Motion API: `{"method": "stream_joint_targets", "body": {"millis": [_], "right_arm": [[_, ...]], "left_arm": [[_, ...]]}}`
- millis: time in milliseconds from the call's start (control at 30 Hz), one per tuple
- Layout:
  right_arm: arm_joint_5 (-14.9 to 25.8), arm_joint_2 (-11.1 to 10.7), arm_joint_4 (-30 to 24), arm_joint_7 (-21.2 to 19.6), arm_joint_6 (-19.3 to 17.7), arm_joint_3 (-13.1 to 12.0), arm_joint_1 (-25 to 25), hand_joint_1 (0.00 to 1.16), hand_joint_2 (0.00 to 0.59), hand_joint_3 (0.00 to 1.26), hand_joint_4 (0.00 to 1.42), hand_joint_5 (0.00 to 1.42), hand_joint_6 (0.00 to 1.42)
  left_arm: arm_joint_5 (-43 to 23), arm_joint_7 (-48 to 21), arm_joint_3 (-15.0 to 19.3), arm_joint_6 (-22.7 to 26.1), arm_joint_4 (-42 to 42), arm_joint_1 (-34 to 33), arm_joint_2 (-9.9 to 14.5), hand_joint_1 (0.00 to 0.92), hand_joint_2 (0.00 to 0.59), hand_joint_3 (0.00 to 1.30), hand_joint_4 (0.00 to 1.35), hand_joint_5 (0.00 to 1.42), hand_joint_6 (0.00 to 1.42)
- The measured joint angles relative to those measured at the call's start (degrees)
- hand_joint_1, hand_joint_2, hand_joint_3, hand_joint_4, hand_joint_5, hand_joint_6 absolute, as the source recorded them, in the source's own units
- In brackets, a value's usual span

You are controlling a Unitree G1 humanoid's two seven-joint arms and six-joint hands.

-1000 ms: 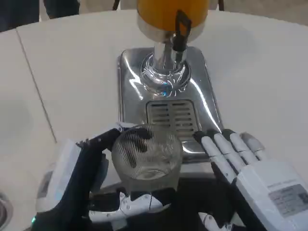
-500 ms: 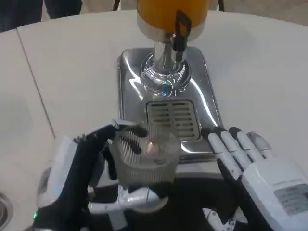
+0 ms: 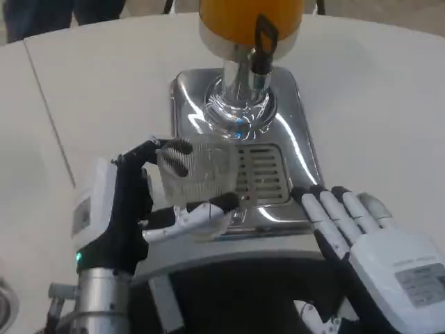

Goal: Grasp the cup under the faucet to collect the drink, then remove the cup.

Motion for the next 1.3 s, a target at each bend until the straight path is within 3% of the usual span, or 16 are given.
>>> {"method": "stream_joint_targets", "body": {"millis": [200,533,867,1300], "right_arm": [[-0.2,0.4,-1.0,1.1,0.4,-0.1,0.5,0.34,0.544,0.0,0.0,0.0,0.02],[-1.3,1.0,-1.9,3.9,1.8,-0.5,-0.8,0.34,0.544,0.0,0.0,0.0,0.02],[-1.1,1.0,-2.1,6.4,1.5,0.7,-3.0,0.34,0.544,0.0,0.0,0.0,0.02],[-0.4,1.1,-4.1,9.3,2.2,-0.4,-3.2,0.33,0.544,0.0,0.0,0.0,0.03]], "left_arm": [[0.1,3.1,-1.7,0.0,6.7,-5.0,-0.1,0.677,0.079,1.18,1.13,1.41,1.42],[1.1,8.3,-6.3,0.0,16.3,-12.9,-3.5,0.678,0.079,1.18,1.12,1.41,1.42],[3.3,18.4,-8.5,0.1,28.5,-21.0,-4.6,0.683,0.076,1.18,1.12,1.41,1.42],[2.2,26.2,-10.8,0.2,39.2,-26.8,-7.1,0.685,0.092,1.11,1.08,1.39,1.42]]}}
